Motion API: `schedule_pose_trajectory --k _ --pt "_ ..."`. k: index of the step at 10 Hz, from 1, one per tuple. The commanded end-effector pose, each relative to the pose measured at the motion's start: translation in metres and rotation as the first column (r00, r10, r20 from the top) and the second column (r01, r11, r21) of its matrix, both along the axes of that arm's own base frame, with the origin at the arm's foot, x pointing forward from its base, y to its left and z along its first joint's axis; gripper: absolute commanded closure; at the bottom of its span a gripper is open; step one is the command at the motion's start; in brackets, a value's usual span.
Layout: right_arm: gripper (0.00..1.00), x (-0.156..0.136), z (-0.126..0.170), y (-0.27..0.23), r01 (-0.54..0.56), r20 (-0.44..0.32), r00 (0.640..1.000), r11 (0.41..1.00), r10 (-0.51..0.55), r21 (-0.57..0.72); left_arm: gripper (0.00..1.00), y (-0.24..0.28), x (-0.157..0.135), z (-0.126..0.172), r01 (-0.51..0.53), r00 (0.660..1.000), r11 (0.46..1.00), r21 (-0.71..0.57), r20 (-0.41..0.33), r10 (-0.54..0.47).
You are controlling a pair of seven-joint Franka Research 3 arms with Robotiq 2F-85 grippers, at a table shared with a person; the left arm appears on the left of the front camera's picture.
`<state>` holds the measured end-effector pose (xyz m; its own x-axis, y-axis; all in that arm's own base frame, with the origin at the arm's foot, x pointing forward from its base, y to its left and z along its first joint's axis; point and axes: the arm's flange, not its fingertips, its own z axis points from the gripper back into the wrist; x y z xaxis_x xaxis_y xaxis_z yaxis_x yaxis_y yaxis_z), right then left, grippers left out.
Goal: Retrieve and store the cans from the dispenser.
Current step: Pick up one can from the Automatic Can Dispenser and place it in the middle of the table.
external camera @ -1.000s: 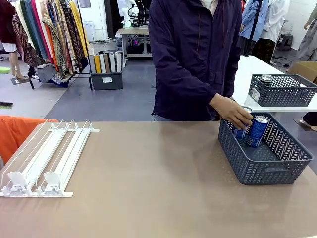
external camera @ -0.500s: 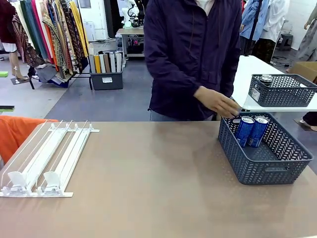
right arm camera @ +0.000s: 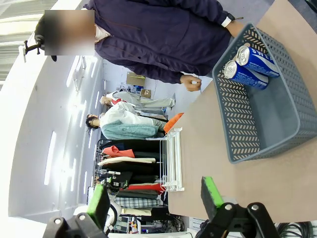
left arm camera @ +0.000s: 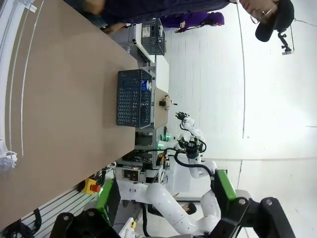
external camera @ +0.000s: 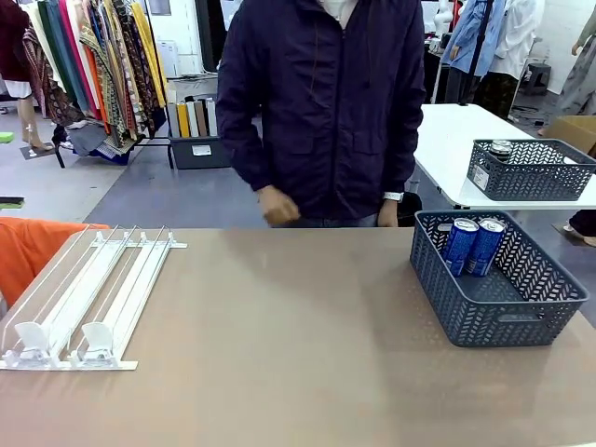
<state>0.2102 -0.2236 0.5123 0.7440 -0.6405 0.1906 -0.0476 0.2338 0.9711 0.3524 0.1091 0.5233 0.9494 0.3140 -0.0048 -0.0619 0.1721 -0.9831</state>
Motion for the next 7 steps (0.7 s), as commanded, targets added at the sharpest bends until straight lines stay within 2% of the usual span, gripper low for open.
schedule_pose_trajectory --k 1,7 --pt "0.00 0.0028 0.0017 0.0007 0.001 0.040 0.999 1.000 -0.001 0.006 0.00 0.0009 -0.0022 0.0000 0.012 1.000 1.000 0.004 -0.004 -0.012" --pt "0.00 0.0028 0.0017 0.0007 0.001 0.040 0.999 1.000 -0.001 0.006 0.00 0.0009 -0.0022 0.0000 0.012 1.000 1.000 0.004 -0.004 -0.012"
